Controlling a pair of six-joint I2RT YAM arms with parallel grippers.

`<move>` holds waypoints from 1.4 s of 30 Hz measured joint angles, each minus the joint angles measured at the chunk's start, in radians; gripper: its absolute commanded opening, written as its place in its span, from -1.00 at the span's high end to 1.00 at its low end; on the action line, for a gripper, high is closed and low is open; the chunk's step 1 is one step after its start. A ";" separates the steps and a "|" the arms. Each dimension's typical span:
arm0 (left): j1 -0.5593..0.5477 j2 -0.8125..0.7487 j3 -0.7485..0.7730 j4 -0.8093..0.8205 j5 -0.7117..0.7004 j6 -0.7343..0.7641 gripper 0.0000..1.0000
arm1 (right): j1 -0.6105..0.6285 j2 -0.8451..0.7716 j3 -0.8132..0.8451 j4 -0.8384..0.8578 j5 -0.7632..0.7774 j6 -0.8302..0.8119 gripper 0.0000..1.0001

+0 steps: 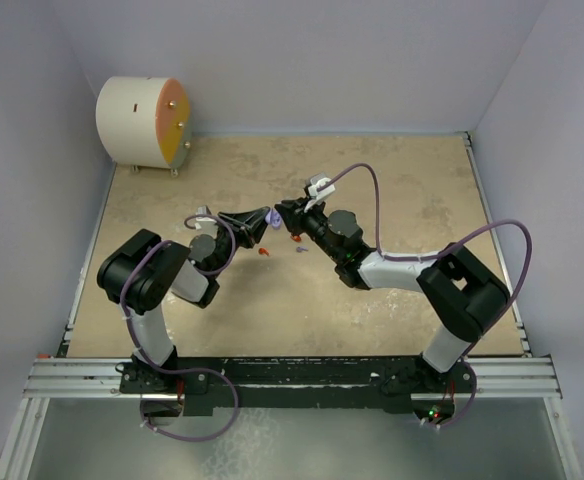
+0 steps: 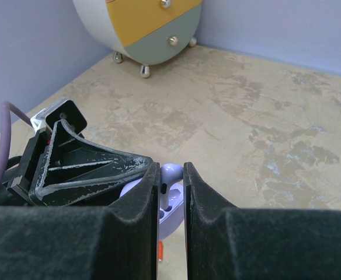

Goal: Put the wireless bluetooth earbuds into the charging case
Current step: Place the earbud in the charging case.

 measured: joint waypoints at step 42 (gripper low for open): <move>-0.008 -0.037 0.010 -0.005 -0.019 -0.002 1.00 | 0.000 0.029 0.027 -0.003 0.000 -0.018 0.90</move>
